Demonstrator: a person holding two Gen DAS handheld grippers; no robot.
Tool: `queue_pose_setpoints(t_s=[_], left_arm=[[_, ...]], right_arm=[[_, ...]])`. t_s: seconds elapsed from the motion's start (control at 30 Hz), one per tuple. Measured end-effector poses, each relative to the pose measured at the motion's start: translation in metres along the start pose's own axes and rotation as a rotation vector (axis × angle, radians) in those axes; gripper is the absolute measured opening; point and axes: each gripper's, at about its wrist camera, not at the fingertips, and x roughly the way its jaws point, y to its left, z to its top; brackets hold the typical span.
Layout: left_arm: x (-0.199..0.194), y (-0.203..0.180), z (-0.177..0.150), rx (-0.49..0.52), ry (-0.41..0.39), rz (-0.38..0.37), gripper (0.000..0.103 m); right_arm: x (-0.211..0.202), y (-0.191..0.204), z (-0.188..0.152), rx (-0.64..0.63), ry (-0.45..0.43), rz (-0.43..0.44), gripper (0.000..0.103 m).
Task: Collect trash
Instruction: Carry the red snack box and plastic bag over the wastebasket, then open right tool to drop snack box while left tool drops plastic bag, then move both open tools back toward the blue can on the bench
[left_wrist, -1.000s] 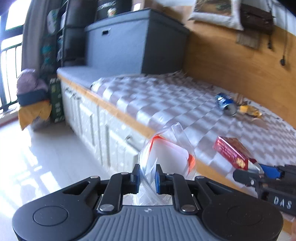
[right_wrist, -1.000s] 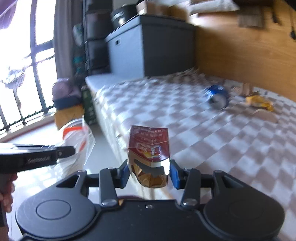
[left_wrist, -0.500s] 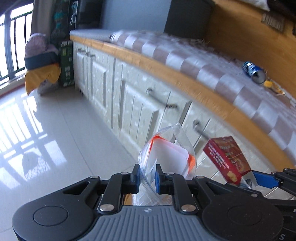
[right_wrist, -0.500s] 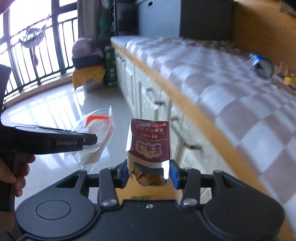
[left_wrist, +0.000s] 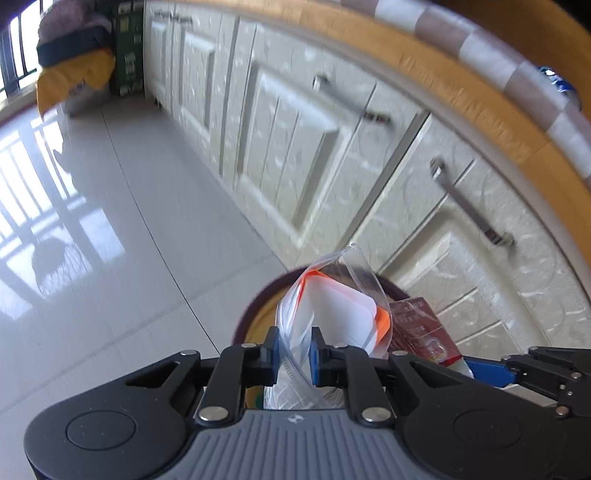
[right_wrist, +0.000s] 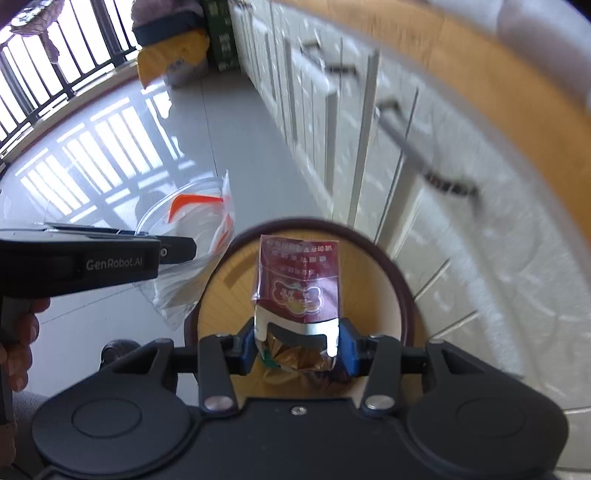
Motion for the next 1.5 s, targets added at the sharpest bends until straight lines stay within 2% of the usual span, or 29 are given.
queue_pose_setpoints(t_s=[0.23,0.47,0.53,0.6,0.9,1.03,1.17,1.5], left_arm=[[0.017,0.002,-0.002,-0.045,0.070,-0.036,0.017],[0.023,0.003,0.003,-0.071,0.074,-0.034,0.017],[0.024,0.002,0.003,-0.071,0.077,-0.031,0.017],[0.026,0.003,0.002,-0.071,0.087,-0.027,0.017],[0.036,-0.002,-0.004,-0.090,0.135,-0.044,0.018],[0.039,-0.007,-0.005,-0.092,0.144,-0.061,0.024],[0.045,-0.011,-0.009,-0.051,0.183,-0.017,0.042],[0.049,-0.013,-0.013,0.047,0.235,0.042,0.059]], right_arm=[[0.030,-0.008,0.000,0.007,0.128,0.038,0.048],[0.044,0.003,-0.007,-0.035,0.206,0.092,0.051],[0.047,0.004,-0.008,-0.026,0.217,0.111,0.055],[0.049,0.002,-0.010,-0.022,0.237,0.125,0.065],[0.050,-0.015,-0.014,-0.031,0.268,0.064,0.070],[0.047,-0.021,-0.016,-0.030,0.265,0.041,0.074],[0.046,-0.025,-0.018,-0.041,0.251,0.025,0.082],[0.043,-0.029,-0.020,-0.035,0.234,0.002,0.089]])
